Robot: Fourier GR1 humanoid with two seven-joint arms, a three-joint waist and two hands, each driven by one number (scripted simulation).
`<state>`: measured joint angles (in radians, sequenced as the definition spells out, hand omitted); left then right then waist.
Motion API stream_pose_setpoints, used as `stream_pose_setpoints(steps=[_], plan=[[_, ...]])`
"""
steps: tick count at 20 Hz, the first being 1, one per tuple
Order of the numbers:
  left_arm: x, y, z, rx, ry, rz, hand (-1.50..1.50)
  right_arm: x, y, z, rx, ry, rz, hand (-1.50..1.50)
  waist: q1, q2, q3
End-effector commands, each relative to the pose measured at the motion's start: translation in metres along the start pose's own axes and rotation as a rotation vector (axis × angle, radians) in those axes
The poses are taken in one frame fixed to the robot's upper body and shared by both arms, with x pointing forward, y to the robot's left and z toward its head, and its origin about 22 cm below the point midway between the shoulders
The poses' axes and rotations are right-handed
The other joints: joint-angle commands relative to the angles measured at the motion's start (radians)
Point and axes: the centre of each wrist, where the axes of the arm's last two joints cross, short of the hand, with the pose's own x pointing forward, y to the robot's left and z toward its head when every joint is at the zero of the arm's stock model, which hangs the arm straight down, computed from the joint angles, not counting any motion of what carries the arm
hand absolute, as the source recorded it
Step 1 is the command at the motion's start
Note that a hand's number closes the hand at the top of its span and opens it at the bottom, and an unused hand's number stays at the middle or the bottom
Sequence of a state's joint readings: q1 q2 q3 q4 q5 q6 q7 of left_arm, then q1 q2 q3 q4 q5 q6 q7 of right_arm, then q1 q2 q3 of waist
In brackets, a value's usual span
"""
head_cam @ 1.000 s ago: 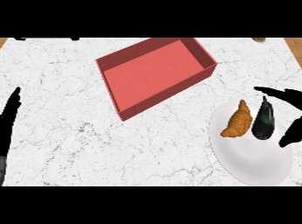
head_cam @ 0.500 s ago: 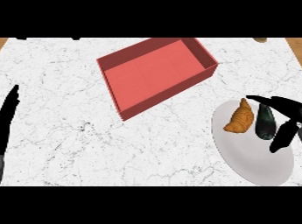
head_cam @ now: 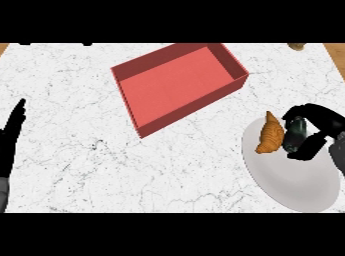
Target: Pick the eggplant from the plate and place it in the cardboard box
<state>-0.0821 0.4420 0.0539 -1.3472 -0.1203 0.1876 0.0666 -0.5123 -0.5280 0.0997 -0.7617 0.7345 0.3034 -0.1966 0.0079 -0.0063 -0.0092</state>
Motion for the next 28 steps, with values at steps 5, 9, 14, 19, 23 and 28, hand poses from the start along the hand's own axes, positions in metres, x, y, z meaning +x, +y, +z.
stream_pose_setpoints(steps=[5,9,14,19,23,28], plan=[[-0.003,0.006,0.006,0.004,0.022,-0.004,0.0,0.021,-0.014,-0.005,-0.215,0.033,0.071,1.5,-0.005,0.005,0.009],[-0.007,0.01,0.001,0.035,0.025,-0.013,0.0,0.062,0.002,0.0,-0.381,0.12,0.029,1.5,-0.038,-0.007,0.007],[-0.011,0.016,0.006,0.018,0.027,-0.026,0.0,0.109,-0.015,0.025,-0.554,0.184,0.121,1.5,-0.033,-0.007,0.007],[-0.01,0.009,0.005,0.036,0.038,-0.001,0.0,0.148,-0.048,0.069,-0.8,0.03,0.124,1.5,-0.038,-0.007,0.008],[-0.009,0.008,-0.002,0.028,0.02,-0.009,0.0,0.178,-0.046,0.095,-0.836,-0.055,0.147,1.5,-0.019,0.002,0.009],[0.013,-0.002,-0.017,-0.002,-0.008,-0.002,0.0,0.243,-0.069,0.071,-0.782,-0.152,0.052,1.5,0.002,0.007,0.009]])
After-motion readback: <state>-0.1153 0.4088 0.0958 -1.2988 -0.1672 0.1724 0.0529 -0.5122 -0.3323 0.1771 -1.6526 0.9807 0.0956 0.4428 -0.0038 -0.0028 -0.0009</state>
